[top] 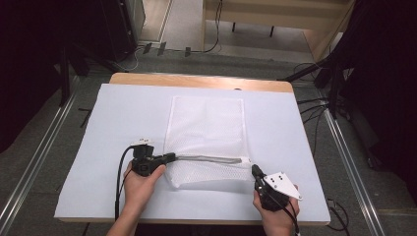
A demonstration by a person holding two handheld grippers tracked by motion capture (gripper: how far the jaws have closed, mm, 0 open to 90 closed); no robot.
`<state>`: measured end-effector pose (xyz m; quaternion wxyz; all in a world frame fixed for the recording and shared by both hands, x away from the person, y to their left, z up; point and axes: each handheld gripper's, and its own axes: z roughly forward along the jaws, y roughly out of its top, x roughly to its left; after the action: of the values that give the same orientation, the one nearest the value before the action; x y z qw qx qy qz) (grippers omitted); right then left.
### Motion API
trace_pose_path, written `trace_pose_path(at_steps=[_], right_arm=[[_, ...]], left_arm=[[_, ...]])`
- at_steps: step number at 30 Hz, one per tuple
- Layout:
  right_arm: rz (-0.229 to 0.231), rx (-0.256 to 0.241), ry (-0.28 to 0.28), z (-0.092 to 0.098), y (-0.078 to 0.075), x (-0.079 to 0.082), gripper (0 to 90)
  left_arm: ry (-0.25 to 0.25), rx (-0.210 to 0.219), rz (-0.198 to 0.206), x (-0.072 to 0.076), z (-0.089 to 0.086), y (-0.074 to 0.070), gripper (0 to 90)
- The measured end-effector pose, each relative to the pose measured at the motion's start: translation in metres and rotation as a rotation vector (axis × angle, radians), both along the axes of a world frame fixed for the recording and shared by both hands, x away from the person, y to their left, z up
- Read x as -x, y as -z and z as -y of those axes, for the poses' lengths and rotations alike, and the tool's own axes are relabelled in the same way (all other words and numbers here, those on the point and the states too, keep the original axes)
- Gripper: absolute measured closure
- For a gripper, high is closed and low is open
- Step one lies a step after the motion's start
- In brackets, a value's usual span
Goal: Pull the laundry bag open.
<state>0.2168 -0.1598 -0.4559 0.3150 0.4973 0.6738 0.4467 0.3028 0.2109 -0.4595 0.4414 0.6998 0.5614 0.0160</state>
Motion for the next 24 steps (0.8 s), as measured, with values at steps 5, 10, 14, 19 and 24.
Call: trace_pose_path(at_steps=[5, 10, 14, 19, 24], right_arm=[[-0.002, -0.004, -0.001, 0.000, 0.000, 0.000, 90.0], [0.000, -0.006, -0.002, 0.000, 0.000, 0.000, 90.0], [-0.004, -0.014, -0.003, 0.000, 0.001, -0.001, 90.0], [-0.002, -0.007, -0.004, 0.000, 0.001, 0.000, 90.0], [0.004, -0.013, 0.008, 0.002, 0.000, 0.000, 90.0]], left_arm=[[-0.015, 0.006, 0.003, 0.002, -0.009, -0.001, 88.5], [-0.019, 0.001, 0.007, 0.004, -0.015, -0.001, 88.5], [-0.025, 0.011, 0.008, 0.005, -0.022, -0.001, 88.5], [-0.030, 0.017, 0.014, 0.006, -0.026, -0.002, 88.5], [-0.054, 0.013, 0.020, 0.007, -0.033, -0.003, 88.5]])
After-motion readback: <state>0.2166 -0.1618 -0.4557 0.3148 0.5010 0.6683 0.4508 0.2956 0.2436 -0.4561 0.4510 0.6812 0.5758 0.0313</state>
